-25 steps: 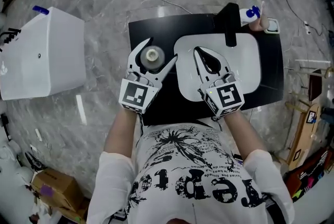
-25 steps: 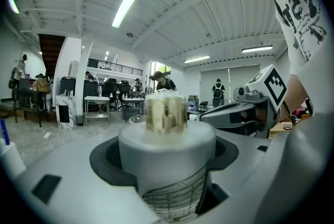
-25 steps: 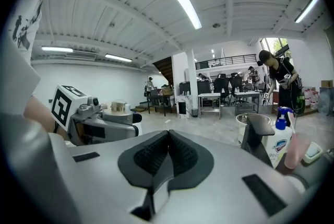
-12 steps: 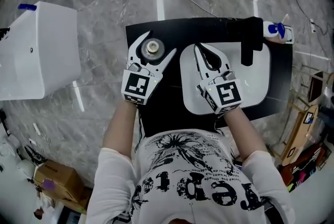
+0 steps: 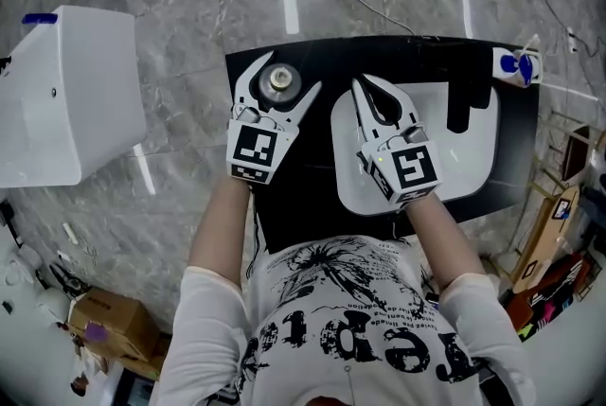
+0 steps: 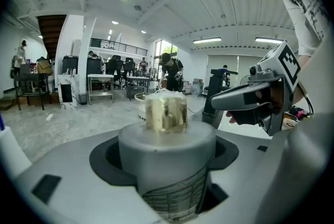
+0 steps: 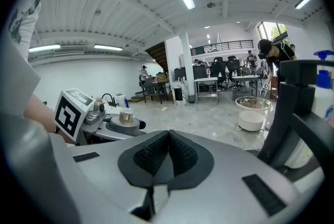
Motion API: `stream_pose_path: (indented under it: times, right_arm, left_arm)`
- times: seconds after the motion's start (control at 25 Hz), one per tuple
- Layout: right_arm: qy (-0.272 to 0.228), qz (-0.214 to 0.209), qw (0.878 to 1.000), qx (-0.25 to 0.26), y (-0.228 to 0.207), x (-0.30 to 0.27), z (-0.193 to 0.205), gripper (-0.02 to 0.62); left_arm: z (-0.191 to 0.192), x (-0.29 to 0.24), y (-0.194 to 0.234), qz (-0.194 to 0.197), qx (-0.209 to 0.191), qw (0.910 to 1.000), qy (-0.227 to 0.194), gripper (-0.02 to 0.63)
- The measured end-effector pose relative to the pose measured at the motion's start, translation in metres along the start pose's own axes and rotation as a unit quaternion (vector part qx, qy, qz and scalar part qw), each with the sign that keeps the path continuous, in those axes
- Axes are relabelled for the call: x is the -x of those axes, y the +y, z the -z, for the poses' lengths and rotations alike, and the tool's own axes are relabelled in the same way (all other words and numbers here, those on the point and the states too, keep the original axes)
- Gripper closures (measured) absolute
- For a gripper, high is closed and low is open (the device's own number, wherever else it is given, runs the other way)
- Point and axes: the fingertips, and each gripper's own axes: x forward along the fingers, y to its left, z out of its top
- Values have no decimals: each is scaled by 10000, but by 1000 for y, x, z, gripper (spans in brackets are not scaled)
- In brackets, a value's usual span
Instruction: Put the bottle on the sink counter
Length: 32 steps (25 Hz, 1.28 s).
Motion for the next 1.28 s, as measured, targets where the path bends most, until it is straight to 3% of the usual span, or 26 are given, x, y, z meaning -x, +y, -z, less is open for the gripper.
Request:
stream_pose_path:
  times: [0.24, 1.0, 1.28]
  right_arm:
    - [24, -5, 10000, 6, 2, -6, 2, 581]
    - [-17, -30, 10000, 39, 25, 19, -9, 580]
    - [-144, -65, 9997, 184, 37, 49, -23, 580]
  left_arm:
    - [14, -7, -5, 131, -253, 9988, 400, 256]
    - [28, 13, -12, -18, 117, 9974, 718, 255]
    - [15, 33, -26, -264, 52, 9986, 456, 224]
